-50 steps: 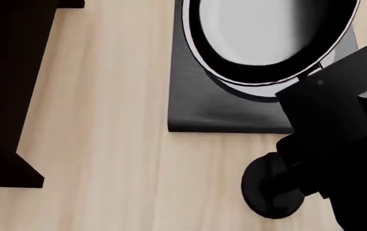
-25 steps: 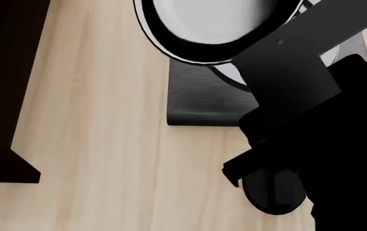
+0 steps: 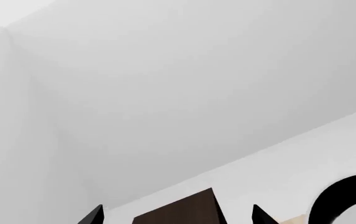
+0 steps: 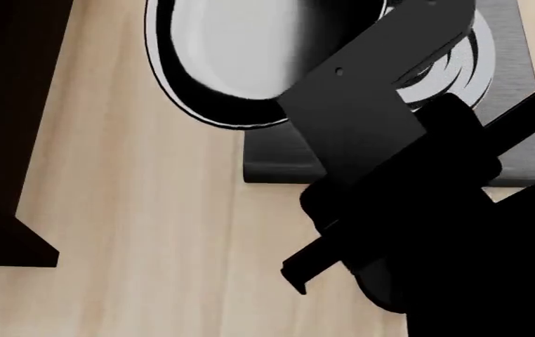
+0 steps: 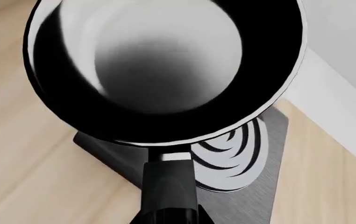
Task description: Put the frying pan under the cabinet shelf.
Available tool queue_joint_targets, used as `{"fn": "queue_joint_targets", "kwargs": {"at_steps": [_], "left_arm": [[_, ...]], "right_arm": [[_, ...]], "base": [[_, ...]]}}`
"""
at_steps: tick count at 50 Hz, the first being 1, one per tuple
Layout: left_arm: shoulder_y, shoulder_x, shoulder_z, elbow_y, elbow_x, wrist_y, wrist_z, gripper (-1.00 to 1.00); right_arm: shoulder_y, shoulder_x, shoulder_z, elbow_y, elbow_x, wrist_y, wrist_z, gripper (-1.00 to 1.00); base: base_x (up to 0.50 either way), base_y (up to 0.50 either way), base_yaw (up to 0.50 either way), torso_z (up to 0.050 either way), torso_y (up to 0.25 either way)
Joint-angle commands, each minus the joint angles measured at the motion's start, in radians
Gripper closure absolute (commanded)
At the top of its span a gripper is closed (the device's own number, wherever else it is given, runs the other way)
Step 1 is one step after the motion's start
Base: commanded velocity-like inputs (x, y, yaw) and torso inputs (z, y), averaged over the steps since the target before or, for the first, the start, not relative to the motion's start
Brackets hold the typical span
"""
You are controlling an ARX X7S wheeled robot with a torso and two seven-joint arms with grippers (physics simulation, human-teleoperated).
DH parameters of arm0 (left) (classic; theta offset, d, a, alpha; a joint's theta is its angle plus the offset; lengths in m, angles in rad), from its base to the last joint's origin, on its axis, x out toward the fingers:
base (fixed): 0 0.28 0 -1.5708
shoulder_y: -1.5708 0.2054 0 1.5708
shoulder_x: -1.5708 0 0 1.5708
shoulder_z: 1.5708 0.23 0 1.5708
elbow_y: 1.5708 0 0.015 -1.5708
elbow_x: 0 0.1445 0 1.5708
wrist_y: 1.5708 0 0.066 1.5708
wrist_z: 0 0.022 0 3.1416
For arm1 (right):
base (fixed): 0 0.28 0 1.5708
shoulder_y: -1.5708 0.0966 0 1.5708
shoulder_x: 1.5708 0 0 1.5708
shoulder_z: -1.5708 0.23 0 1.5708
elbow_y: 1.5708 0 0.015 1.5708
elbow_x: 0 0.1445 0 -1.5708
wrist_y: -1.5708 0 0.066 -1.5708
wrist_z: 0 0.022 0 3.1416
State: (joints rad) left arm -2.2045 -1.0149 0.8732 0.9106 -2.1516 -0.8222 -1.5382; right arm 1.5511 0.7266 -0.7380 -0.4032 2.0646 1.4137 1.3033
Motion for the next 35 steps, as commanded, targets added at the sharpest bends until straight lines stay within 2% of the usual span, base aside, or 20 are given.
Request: {"fn": "queue_joint_targets", "kwargs": {"at_steps": [1, 19, 35], "left_arm": [[-0.059, -0.004, 0.015, -0.004, -0.029, -0.004, -0.011, -1.0], [-0.06, -0.046, 0.022, 0.016, -0.01, 0.003, 0.009, -1.0], [-0.078, -0.085, 0.004, 0.026, -0.041, -0.008, 0.011, -1.0]], "right_arm": [[0.036, -0.037, -0.019, 0.049, -0.05, 0.013, -0.026, 1.0], [0.081, -0.177, -0.072, 0.21, -0.141, 0.037, -0.166, 1.0], [0.06, -0.253, -0.103, 0.294, -0.345, 0.032, -0.378, 1.0]], "base": [[0.0, 0.0, 0.0, 0.0, 0.01], [0.0, 0.0, 0.0, 0.001, 0.002], [0.0, 0.0, 0.0, 0.0, 0.002]]}}
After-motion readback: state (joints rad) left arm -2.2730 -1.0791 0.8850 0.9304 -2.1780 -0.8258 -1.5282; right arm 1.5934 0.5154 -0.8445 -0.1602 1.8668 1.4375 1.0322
